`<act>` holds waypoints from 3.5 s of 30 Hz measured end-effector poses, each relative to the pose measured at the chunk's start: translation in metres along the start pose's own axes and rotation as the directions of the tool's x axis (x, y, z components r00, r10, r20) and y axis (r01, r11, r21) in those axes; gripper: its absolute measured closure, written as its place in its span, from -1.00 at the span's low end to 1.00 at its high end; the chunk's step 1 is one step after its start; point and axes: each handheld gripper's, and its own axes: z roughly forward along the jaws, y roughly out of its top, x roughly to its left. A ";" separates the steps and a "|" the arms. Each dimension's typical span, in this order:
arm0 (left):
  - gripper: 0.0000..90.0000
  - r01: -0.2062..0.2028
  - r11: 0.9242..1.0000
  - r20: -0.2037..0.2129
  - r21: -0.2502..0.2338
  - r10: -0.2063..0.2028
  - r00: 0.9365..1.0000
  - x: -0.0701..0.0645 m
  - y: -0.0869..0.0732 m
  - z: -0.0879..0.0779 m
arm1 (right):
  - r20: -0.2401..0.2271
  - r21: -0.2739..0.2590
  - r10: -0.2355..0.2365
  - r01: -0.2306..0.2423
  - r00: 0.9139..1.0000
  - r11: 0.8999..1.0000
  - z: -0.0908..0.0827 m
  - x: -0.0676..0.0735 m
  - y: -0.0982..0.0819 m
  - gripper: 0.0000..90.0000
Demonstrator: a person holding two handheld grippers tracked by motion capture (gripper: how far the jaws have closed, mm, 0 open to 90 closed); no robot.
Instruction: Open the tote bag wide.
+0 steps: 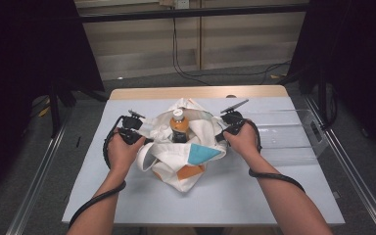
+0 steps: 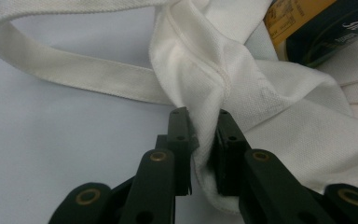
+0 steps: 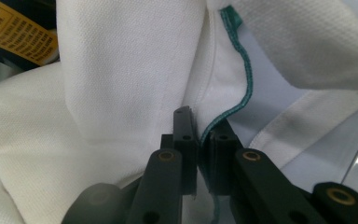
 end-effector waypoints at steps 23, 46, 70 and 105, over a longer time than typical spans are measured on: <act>0.77 0.001 1.000 0.002 -0.008 -0.001 1.000 -0.002 -0.008 0.008 | 0.050 0.034 -0.039 0.037 0.998 0.999 0.013 0.005 -0.001 0.87; 0.78 0.006 0.999 -0.021 -0.038 -0.007 1.000 -0.007 0.000 -0.005 | 0.038 -0.056 -0.016 0.019 0.999 0.998 -0.011 0.008 0.000 0.49; 0.79 0.013 0.997 -0.024 -0.079 -0.015 1.000 -0.011 0.001 -0.012 | 0.037 -0.126 -0.043 0.048 0.998 0.991 -0.048 0.022 0.006 0.69; 0.80 0.000 0.998 0.002 -0.067 0.000 1.000 -0.005 -0.003 -0.002 | 0.007 -0.193 -0.127 0.126 0.992 0.973 0.005 0.042 0.050 0.95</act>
